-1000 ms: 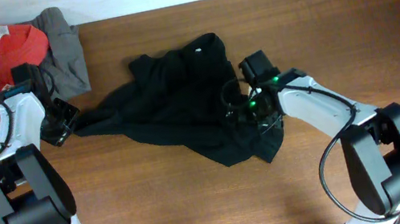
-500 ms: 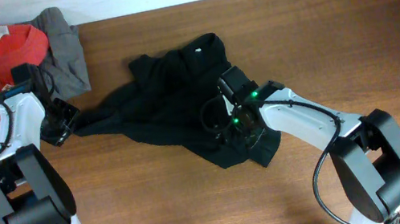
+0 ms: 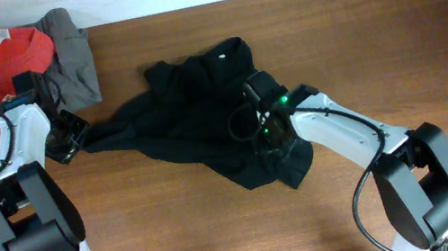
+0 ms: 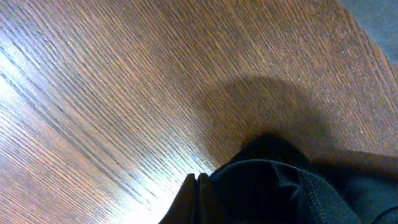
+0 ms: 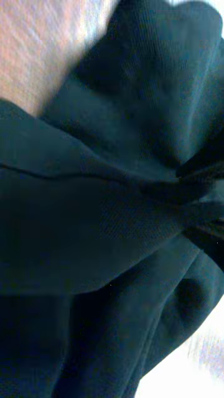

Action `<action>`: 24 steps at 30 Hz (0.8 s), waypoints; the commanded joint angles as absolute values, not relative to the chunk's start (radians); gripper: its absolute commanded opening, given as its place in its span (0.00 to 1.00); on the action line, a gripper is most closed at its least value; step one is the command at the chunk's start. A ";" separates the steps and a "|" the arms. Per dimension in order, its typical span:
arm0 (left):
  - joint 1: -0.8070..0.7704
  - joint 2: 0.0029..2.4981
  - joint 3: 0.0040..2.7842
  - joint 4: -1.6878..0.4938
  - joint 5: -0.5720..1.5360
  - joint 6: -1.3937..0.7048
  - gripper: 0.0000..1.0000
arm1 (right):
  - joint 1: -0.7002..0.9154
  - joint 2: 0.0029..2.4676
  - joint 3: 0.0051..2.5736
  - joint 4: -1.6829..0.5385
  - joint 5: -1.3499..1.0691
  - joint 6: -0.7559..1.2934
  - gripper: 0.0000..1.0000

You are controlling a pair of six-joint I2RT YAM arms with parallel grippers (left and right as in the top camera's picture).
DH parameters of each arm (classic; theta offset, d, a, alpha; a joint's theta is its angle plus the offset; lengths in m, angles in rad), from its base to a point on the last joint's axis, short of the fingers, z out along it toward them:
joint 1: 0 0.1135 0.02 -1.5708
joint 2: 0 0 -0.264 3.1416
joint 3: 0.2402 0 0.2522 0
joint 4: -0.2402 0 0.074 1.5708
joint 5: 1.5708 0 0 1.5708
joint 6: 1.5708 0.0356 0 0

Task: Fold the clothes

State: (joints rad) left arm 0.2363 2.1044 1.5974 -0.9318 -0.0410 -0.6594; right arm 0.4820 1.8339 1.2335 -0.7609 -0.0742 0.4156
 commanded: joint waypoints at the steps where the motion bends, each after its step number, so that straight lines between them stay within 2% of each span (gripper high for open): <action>1: 0.242 2.117 1.609 -0.933 -0.041 -0.662 0.02 | 0.484 1.836 1.303 -0.784 -0.011 0.423 0.25; 5: 0.242 2.117 1.609 -0.933 -0.041 -0.662 0.02 | 0.484 1.836 1.308 -0.797 -0.010 0.419 0.36; 24: 0.242 2.117 1.609 -0.929 -0.041 -0.662 0.02 | 0.543 1.842 1.265 -0.794 -0.097 0.435 0.49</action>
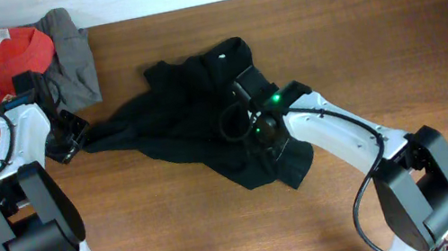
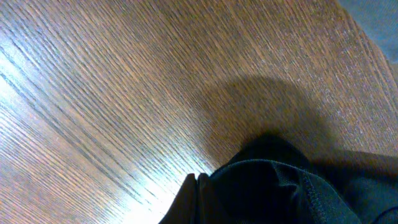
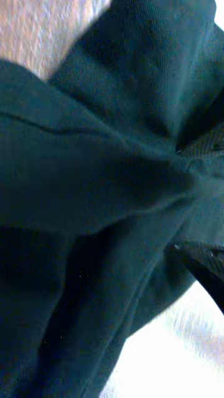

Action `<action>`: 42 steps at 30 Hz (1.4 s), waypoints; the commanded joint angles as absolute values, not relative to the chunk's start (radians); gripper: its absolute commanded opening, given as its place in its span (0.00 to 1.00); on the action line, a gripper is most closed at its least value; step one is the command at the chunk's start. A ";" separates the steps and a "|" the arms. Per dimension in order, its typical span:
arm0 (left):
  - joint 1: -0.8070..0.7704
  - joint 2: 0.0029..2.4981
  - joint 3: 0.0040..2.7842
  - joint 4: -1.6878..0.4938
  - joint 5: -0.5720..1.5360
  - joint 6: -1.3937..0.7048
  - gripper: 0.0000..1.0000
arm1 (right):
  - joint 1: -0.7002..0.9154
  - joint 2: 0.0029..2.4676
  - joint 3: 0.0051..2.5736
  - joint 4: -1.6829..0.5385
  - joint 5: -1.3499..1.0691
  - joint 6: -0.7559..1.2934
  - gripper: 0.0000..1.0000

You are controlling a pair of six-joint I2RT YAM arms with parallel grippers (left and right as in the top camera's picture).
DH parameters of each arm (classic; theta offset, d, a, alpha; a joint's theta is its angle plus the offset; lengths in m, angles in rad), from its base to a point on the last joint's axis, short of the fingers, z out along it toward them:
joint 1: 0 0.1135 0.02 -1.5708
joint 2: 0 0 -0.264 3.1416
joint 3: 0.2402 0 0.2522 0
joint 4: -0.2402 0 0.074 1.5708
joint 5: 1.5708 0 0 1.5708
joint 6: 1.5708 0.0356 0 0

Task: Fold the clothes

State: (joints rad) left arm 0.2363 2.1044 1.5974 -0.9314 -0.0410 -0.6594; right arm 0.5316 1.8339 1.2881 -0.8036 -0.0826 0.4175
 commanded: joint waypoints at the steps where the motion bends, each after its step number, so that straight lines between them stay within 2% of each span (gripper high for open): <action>1: 0.242 2.117 1.609 -0.929 -0.041 -0.662 0.02 | 0.543 1.842 1.258 -0.791 -0.097 0.435 0.49; 16: 0.242 2.117 1.609 -0.929 -0.019 -0.658 0.02 | 0.542 1.888 1.249 -0.780 -0.123 0.435 0.54; 17: 0.242 2.117 1.609 -0.929 -0.019 -0.658 0.02 | 0.541 1.888 1.249 -0.778 -0.123 0.435 0.52; 19: 0.242 2.117 1.609 -0.929 -0.019 -0.658 0.02 | 0.541 1.887 1.251 -0.772 -0.120 0.435 0.41; 25: 0.242 2.117 1.609 -0.929 -0.019 -0.658 0.02 | 0.512 1.885 1.273 -0.783 -0.120 0.435 0.04; 35: 0.242 2.117 1.609 -0.925 -0.023 -0.658 0.02 | 0.348 1.885 1.374 -0.785 -0.112 0.378 0.04; 42: 0.242 2.117 1.609 -0.909 -0.027 -0.658 0.02 | 0.191 1.886 1.406 -0.676 -0.073 0.340 0.04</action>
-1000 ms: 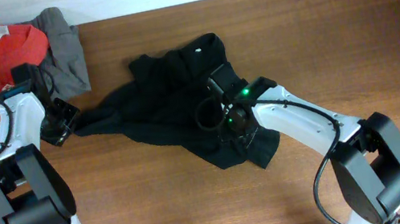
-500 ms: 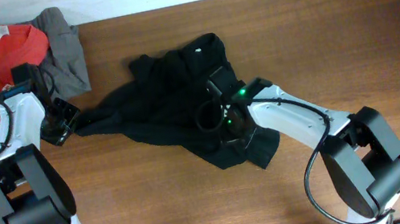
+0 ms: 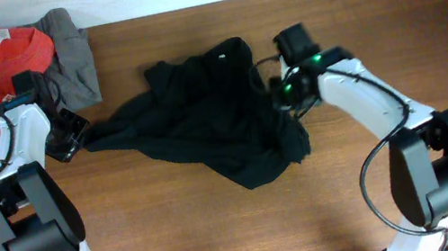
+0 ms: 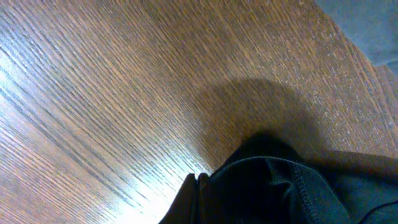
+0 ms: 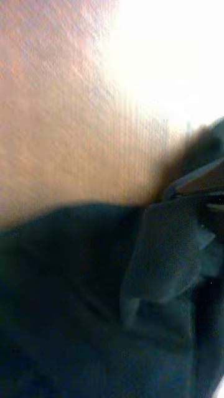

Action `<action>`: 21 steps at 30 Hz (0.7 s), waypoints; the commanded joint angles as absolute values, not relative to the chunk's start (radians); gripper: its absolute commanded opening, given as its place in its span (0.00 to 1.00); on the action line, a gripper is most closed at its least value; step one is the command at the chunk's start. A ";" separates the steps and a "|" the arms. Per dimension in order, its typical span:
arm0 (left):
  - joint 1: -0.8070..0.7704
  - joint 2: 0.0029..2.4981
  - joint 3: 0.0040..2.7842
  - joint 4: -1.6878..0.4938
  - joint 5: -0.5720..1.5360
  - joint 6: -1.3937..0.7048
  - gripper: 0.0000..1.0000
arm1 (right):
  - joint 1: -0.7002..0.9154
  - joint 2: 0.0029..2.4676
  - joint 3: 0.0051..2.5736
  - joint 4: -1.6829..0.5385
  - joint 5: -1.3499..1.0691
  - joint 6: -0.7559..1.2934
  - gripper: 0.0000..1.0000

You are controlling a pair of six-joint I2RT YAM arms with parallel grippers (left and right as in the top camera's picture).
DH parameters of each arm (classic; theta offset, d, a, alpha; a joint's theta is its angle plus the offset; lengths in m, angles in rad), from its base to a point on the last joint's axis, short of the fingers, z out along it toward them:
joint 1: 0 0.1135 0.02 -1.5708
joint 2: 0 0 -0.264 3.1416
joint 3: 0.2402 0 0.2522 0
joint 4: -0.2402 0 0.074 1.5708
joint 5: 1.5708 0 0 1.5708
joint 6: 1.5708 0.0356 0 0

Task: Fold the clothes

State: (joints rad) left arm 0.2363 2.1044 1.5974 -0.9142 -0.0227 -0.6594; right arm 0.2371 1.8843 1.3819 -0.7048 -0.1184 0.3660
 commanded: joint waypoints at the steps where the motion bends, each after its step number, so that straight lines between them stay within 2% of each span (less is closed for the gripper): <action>1: 0.242 2.117 1.609 -0.909 -0.031 -0.658 0.02 | 0.178 1.886 1.406 -0.662 -0.056 0.340 0.04; 8: 0.242 2.117 1.609 -0.910 -0.070 -0.658 0.02 | 0.070 1.887 1.406 -0.599 0.120 0.341 0.06; 10: 0.242 2.117 1.609 -0.910 -0.076 -0.658 0.02 | 0.035 1.887 1.406 -0.594 0.139 0.341 0.48; 11: 0.242 2.117 1.609 -0.910 -0.075 -0.658 0.02 | 0.023 1.887 1.406 -0.594 0.136 0.341 0.84; 12: 0.242 2.117 1.609 -0.911 -0.059 -0.655 0.02 | 0.009 1.887 1.406 -0.598 0.136 0.340 0.99; 17: 0.233 2.117 1.627 -0.910 0.044 -0.540 0.02 | -0.001 1.872 1.450 -0.710 0.120 0.348 0.99; 21: 0.202 2.115 1.708 -0.958 0.060 -0.452 0.02 | 0.004 1.831 1.565 -0.918 0.007 0.348 0.99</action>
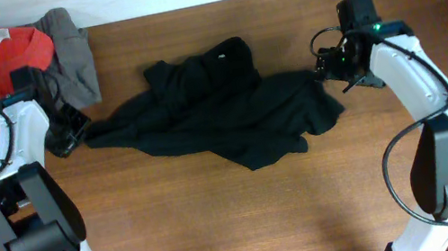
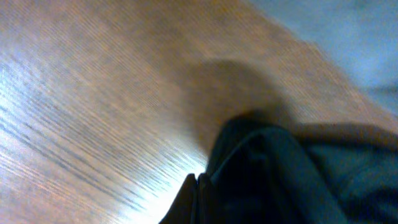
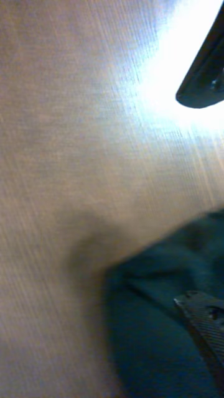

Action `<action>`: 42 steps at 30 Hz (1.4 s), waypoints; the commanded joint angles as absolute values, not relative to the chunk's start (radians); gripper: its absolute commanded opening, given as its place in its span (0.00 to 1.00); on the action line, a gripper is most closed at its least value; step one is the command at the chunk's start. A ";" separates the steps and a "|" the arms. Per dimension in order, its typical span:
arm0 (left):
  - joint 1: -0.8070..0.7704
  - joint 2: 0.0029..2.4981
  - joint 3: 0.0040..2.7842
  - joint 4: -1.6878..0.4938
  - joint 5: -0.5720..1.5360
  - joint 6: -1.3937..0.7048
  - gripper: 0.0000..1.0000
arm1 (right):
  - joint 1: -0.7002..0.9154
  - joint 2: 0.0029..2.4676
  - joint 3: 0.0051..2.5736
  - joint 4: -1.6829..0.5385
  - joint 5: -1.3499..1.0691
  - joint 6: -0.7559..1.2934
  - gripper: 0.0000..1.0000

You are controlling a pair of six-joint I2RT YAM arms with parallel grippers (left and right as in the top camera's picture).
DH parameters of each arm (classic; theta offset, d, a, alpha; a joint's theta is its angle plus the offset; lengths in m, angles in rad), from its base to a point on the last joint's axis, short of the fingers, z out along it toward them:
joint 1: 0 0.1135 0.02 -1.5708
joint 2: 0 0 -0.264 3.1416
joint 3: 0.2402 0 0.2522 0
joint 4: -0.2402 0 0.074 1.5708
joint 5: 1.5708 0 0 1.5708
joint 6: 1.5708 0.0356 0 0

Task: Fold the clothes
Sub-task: 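Lower the right gripper onto the garment's right side to regrasp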

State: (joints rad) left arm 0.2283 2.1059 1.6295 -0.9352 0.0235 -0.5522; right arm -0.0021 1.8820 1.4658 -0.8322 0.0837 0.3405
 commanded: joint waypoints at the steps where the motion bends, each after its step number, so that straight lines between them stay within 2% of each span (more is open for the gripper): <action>1: 0.182 2.114 1.752 -0.989 0.060 -0.415 0.03 | 0.014 1.811 1.608 -1.018 -0.074 0.348 0.99; 2: 0.173 2.114 1.771 -1.000 0.058 -0.393 0.18 | 0.021 1.803 1.619 -1.055 -0.115 0.348 0.99; 4: 0.152 2.114 1.804 -1.013 0.053 -0.353 0.73 | 0.038 1.784 1.623 -1.115 -0.186 0.348 0.99; 5: 0.140 2.114 1.814 -1.013 0.052 -0.321 0.92 | 0.054 1.781 1.623 -1.156 -0.212 0.349 0.99; 6: 0.134 2.114 1.817 -1.011 0.051 -0.310 0.99 | 0.062 1.781 1.622 -1.176 -0.215 0.350 0.99; 10: 0.118 2.114 1.818 -1.012 0.038 -0.323 0.99 | 0.115 1.782 1.570 -1.222 -0.215 0.487 0.99; 14: 0.118 2.114 1.818 -1.016 0.038 -0.347 0.99 | 0.167 1.785 1.436 -1.160 -0.214 0.640 0.99; 18: 0.118 2.115 1.818 -1.019 0.038 -0.352 0.99 | 0.189 1.787 1.213 -0.937 -0.282 0.794 0.99; 22: 0.118 2.115 1.818 -1.019 0.038 -0.381 0.99 | 0.189 1.787 1.126 -0.813 -0.318 0.846 0.99; 30: 0.118 2.115 1.818 -1.018 0.038 -0.381 0.99 | 0.191 1.797 1.109 -0.784 -0.295 0.900 0.99; 33: 0.118 2.115 1.818 -1.018 0.038 -0.381 0.99 | 0.191 1.811 1.109 -0.772 -0.295 0.918 0.95; 40: 0.118 2.115 1.818 -1.015 0.038 -0.381 0.99 | 0.191 1.841 1.109 -0.721 -0.296 0.983 0.93; 42: 0.118 2.115 1.818 -1.015 0.038 -0.381 0.99 | 0.191 1.841 1.109 -0.726 -0.296 0.985 0.86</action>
